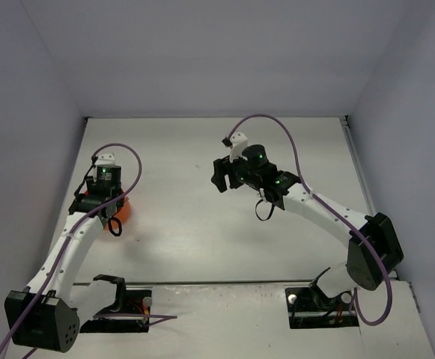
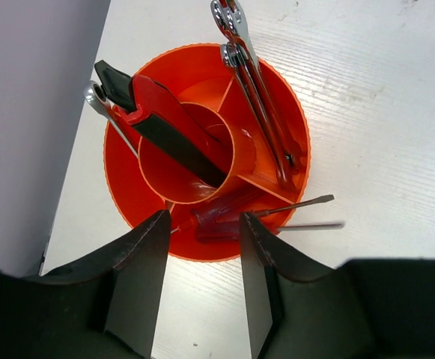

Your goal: Sort the tools into containers

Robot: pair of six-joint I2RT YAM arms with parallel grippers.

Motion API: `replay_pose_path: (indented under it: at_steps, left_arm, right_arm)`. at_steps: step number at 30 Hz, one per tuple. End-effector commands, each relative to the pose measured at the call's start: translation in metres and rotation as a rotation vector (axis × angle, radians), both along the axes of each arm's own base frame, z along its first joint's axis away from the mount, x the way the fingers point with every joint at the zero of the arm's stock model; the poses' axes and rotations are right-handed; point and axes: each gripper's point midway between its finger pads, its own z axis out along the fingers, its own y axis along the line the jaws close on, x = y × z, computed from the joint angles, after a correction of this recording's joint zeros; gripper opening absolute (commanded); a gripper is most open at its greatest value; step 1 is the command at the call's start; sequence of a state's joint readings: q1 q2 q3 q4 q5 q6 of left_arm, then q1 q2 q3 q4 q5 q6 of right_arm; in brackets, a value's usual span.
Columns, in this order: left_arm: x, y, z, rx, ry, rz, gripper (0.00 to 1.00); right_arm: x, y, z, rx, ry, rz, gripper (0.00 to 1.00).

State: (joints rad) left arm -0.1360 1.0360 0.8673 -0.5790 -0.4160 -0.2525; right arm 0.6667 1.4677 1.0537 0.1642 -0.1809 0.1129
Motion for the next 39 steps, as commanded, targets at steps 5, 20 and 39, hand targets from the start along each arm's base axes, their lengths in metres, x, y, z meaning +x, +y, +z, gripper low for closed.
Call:
replay_pose_path:
  at_steps: [5, 20, 39]
  left_arm:
    - [0.006, -0.012, 0.033, -0.089, -0.124, -0.009, 0.45]
    - [0.032, -0.079, 0.103, -0.399, -0.211, -0.215, 0.63]
    - [0.034, -0.122, 0.100, -0.520, -0.156, -0.348, 0.63]
  right_arm:
    - [0.035, -0.045, 0.025, 0.066, -0.042, -0.293, 0.66]
    - [0.100, -0.142, -0.059, -0.067, 0.200, -0.746, 0.69]
    - [0.118, -0.168, -0.126, -0.086, 0.373, -0.763, 0.66]
